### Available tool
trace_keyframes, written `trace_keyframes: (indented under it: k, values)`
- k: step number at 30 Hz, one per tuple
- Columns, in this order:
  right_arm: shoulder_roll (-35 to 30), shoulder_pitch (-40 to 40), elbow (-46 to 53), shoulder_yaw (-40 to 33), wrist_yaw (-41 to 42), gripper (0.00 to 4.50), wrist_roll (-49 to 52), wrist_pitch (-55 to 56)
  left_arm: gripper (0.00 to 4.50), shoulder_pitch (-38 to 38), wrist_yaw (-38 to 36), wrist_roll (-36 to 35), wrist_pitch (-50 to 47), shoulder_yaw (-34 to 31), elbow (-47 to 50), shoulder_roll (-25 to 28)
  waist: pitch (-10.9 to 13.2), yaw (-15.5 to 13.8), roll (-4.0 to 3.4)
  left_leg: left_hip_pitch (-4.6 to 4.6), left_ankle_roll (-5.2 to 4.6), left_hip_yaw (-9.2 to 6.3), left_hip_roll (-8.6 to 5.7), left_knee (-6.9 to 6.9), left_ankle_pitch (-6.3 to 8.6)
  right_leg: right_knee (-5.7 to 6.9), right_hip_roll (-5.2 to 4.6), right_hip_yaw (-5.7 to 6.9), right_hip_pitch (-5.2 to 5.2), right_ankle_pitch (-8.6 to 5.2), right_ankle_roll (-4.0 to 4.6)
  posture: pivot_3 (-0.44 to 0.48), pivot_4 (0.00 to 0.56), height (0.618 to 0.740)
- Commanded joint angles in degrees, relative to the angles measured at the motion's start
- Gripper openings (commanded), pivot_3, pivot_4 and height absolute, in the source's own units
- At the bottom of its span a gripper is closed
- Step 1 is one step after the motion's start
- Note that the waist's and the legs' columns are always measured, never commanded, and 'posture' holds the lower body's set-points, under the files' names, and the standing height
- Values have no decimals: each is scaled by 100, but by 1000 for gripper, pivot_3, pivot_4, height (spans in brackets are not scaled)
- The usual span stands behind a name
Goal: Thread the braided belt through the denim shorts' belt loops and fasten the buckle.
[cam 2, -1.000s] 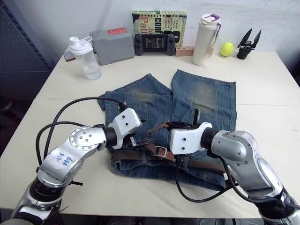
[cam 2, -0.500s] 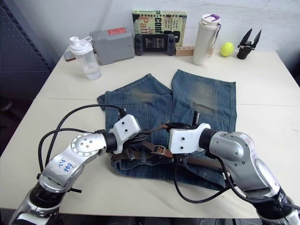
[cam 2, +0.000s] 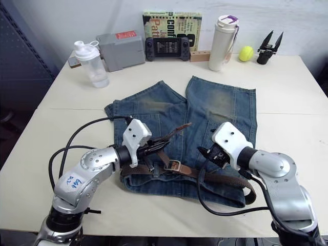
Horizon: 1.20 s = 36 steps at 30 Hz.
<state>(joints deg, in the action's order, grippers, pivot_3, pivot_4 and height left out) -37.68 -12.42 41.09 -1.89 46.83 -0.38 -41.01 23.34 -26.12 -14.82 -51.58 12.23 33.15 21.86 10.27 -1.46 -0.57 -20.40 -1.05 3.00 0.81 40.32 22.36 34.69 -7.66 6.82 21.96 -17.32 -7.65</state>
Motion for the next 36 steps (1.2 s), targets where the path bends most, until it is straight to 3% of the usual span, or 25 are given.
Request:
trace_keyframes:
  k: [1, 2, 4, 5, 7, 11, 17, 28, 36]
  values:
    - [654, 418, 742, -289, -221, 2238, 922, -1361, 0, -845, 57, -396, 752, -508, 204, -458, 0, 5, 0, 0, 0, 0, 0, 0, 0, 1, 0, 0, 0, 0, 0, 0, 150, 731]
    - [816, 457, 828, -271, -265, 1734, 1064, -1514, 0, -944, 29, -376, 807, -499, 186, -420, 0, 18, 0, 1, 0, 0, 0, 0, 0, 2, 0, 0, 0, 0, 0, 0, 150, 731]
    - [1094, 487, 968, -301, -334, 1350, 1358, -1849, 0, -1099, -6, -340, 949, -502, 141, -401, -1, 29, -2, 7, 1, 6, 4, -2, 0, 4, 4, -5, 1, -2, 3, 0, 150, 731]
    - [1163, 485, 1021, -316, -367, 778, 1474, -1980, 0, -1145, -10, -335, 1009, -513, 124, -411, -1, 26, -2, 7, 1, 5, 4, -3, 0, 6, 4, -5, 2, -2, 4, 0, 150, 731]
    - [1357, 491, 1086, -187, -508, 121, 1606, -2093, 0, -1188, -17, -419, 1048, -571, 114, -459, -1, 23, -2, 6, 1, 4, 2, -3, 0, 5, 3, -6, 3, -2, 4, 0, 150, 731]
    - [1476, 673, 972, 555, -752, 121, 1443, -1925, 0, -1221, 10, -402, 1139, -541, 188, -450, -1, 11, -2, 7, 1, 6, 0, -2, 0, 6, 1, -9, 3, -2, 4, 0, 150, 731]
    - [1031, 861, 665, 1370, -1035, 121, 1136, -1799, 0, -1201, 13, -348, 1303, -545, 173, -412, -2, 25, -2, 7, 3, 2, 0, -5, 1, 7, 6, -10, 5, -3, 5, 0, 150, 731]
    - [733, 856, 231, 1842, -1457, 121, 830, -1527, 0, -1753, -201, -824, 1539, -1157, 263, -340, -14, 73, 6, 15, 5, 9, 3, -5, 1, 6, 7, -15, 1, -3, 5, 0, 150, 731]
    - [918, 675, 525, 1775, -1416, 121, 1189, -1535, 0, -2041, -153, -630, 1759, -991, 203, -263, -17, 86, 11, 16, 5, 8, 5, -5, 1, 4, 6, -14, -1, -3, 6, 0, 150, 731]
